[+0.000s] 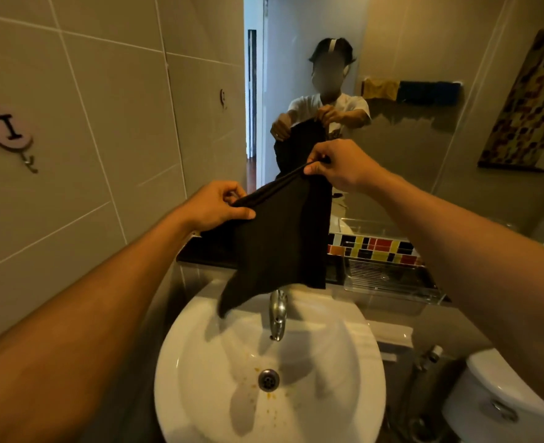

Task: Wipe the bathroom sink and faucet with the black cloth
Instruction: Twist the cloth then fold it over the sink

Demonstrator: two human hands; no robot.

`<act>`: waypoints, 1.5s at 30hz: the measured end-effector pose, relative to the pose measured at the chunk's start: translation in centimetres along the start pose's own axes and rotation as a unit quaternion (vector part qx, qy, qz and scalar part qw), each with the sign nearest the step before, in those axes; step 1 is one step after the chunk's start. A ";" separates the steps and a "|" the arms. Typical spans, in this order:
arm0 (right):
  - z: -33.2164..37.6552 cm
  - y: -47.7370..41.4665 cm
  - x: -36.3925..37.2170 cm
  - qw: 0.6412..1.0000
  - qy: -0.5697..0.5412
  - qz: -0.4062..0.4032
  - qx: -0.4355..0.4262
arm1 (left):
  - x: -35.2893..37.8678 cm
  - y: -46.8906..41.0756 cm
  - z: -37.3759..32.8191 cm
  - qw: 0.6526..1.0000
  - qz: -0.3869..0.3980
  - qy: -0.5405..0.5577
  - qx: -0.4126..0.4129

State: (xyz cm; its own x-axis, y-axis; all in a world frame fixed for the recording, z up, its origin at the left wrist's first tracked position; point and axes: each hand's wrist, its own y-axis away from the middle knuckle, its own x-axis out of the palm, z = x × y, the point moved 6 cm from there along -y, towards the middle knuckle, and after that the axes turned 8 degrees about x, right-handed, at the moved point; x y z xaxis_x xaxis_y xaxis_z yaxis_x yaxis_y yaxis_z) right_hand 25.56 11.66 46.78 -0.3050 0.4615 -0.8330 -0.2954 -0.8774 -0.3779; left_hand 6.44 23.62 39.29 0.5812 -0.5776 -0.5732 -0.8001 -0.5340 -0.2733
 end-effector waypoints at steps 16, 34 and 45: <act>-5.5 2.6 2.3 0.983 -0.037 0.006 0.178 | -4.3 4.3 4.7 0.985 -0.080 0.103 -0.117; 0.8 2.9 7.0 0.873 -0.351 0.134 0.310 | 3.1 0.8 -0.8 0.938 -0.180 0.211 -0.207; 1.7 3.2 7.6 0.926 -0.282 0.081 0.239 | 6.1 -0.7 -0.8 0.927 -0.200 0.266 -0.175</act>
State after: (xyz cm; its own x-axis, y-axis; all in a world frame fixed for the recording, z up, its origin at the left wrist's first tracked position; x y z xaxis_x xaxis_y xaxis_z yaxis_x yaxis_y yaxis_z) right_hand 20.76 12.61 39.96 -0.7647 0.4424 -0.4685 -0.5304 -0.8451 0.0677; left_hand 10.65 19.94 36.61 0.8859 -0.4638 0.0079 -0.4625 -0.8845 -0.0606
